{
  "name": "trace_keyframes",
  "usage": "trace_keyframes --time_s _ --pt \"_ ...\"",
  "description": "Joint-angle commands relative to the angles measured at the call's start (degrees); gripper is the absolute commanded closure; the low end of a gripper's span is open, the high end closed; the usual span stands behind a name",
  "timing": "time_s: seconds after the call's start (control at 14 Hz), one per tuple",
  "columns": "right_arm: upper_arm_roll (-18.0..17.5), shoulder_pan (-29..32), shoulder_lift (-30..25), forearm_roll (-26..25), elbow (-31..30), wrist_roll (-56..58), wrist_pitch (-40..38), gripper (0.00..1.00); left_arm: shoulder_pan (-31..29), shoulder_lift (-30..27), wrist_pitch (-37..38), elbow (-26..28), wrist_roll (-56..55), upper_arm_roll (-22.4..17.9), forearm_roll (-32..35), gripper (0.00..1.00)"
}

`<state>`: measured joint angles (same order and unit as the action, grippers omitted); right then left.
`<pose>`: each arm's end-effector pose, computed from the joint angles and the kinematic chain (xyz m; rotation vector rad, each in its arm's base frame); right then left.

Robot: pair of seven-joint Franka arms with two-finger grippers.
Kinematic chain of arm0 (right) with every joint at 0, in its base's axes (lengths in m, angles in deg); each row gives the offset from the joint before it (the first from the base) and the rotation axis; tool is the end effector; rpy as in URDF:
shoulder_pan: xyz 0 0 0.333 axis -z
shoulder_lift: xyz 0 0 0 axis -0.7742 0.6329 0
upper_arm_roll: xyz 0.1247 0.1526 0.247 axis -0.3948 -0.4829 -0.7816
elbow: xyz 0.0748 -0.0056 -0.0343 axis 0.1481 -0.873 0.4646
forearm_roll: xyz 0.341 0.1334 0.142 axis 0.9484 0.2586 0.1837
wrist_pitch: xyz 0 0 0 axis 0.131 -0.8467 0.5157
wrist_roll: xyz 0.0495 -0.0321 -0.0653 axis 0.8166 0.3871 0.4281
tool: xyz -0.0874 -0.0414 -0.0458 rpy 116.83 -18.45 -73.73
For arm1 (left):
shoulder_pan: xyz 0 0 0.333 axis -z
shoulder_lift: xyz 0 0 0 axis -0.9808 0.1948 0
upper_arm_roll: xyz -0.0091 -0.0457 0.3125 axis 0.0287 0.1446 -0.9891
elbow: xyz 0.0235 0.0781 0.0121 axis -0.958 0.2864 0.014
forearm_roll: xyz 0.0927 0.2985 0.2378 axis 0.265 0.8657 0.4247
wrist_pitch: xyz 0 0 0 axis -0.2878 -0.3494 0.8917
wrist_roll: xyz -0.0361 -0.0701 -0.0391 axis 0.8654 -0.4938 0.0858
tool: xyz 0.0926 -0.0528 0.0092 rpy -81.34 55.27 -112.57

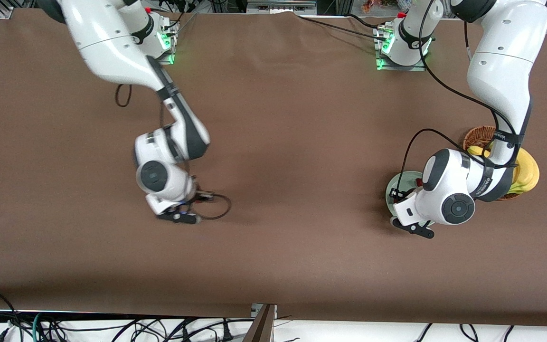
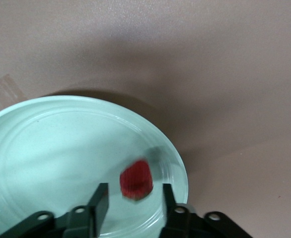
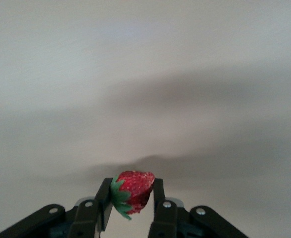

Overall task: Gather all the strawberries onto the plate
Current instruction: 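Carry the last strawberry to mid-table and release it with the right gripper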

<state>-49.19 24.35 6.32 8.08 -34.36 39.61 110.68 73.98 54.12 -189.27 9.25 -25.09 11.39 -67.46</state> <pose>0.6365 0.3305 0.2112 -3.0683 0.3191 0.0844 0.6803 -0.0970 0.2079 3.0472 -0.4980 -0.4789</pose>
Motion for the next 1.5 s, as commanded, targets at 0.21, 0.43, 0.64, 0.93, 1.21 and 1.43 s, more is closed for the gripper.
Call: trace_keyframes --time_s 0.21,0.43,0.64,0.93,1.21,1.43 --pt "0.16 -13.85 6.76 1.24 7.1 -22.95 12.33 0.91 -0.57 -0.72 -0.32 0.59 1.02 0.37 1.49 0.0" --pt "0.07 -17.9 8.87 1.24 8.68 -28.32 17.25 0.91 -0.66 -0.9 0.21 0.59 0.32 0.45 1.32 0.0" --pt "0.07 -19.58 10.46 1.24 10.09 -29.65 18.76 0.89 -0.75 -1.77 2.22 0.68 -0.38 0.63 0.52 0.0" --pt "0.33 -19.14 9.76 0.81 10.61 -28.87 18.06 0.0 -0.23 -5.29 6.88 0.59 -7.3 1.33 -4.47 0.0" --pt "0.68 -13.62 6.61 0.72 16.4 -16.35 2.04 0.0 0.83 -6.53 8.21 0.59 -20.99 6.41 -5.71 0.0" --pt "0.6 -5.54 0.72 0.89 17.74 -0.26 -13.81 0.0 3.81 -6.0 4.1 0.59 -32.87 8.19 -9.31 0.0"
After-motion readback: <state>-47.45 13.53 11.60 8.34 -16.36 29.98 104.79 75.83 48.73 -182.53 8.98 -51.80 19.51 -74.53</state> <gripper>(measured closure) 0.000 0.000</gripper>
